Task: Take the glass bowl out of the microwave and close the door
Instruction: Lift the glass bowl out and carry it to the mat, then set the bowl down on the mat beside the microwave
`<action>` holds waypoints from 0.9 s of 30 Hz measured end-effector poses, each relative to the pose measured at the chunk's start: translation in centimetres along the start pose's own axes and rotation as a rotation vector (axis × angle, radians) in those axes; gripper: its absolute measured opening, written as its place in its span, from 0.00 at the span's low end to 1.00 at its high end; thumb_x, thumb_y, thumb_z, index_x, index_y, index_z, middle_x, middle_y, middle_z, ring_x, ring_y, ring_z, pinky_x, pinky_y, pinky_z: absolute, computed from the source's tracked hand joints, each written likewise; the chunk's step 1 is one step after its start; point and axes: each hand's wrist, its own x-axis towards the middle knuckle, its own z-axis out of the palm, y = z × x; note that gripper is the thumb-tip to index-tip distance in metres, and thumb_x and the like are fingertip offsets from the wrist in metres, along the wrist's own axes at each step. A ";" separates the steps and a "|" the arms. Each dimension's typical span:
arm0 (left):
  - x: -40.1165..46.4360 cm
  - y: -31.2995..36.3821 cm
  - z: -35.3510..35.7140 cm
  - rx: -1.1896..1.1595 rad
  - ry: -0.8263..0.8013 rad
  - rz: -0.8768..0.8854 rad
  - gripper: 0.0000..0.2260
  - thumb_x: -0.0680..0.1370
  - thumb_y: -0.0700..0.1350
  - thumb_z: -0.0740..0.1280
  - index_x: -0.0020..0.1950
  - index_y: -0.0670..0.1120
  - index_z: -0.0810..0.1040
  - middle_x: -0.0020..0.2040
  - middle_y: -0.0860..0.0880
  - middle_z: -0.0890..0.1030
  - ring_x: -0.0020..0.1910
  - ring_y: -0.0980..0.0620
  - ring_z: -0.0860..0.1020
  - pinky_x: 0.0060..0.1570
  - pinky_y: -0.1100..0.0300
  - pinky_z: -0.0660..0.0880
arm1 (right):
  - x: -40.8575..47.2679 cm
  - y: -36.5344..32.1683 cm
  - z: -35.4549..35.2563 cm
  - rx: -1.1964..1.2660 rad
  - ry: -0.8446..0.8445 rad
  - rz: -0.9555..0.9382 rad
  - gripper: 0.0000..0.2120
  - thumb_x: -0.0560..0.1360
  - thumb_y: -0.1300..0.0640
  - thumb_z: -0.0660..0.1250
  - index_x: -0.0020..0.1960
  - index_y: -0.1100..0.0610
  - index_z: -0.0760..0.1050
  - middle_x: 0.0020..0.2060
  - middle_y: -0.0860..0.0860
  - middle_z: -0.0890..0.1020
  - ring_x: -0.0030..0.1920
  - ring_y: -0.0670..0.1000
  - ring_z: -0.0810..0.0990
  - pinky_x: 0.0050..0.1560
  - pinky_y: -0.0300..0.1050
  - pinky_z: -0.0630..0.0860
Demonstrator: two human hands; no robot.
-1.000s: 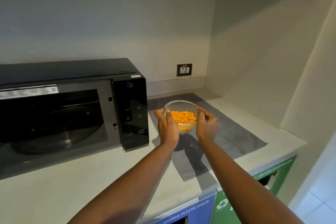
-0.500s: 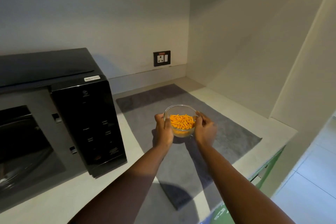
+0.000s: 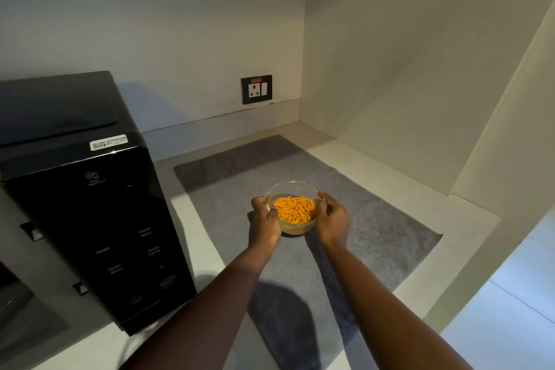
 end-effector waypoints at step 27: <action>-4.8 4.5 -3.0 0.227 0.063 0.107 0.24 0.80 0.44 0.54 0.75 0.46 0.54 0.75 0.43 0.62 0.72 0.44 0.64 0.69 0.52 0.63 | -0.7 -3.9 -1.4 -0.158 -0.120 -0.007 0.18 0.78 0.57 0.56 0.67 0.59 0.67 0.63 0.62 0.75 0.61 0.62 0.75 0.63 0.51 0.69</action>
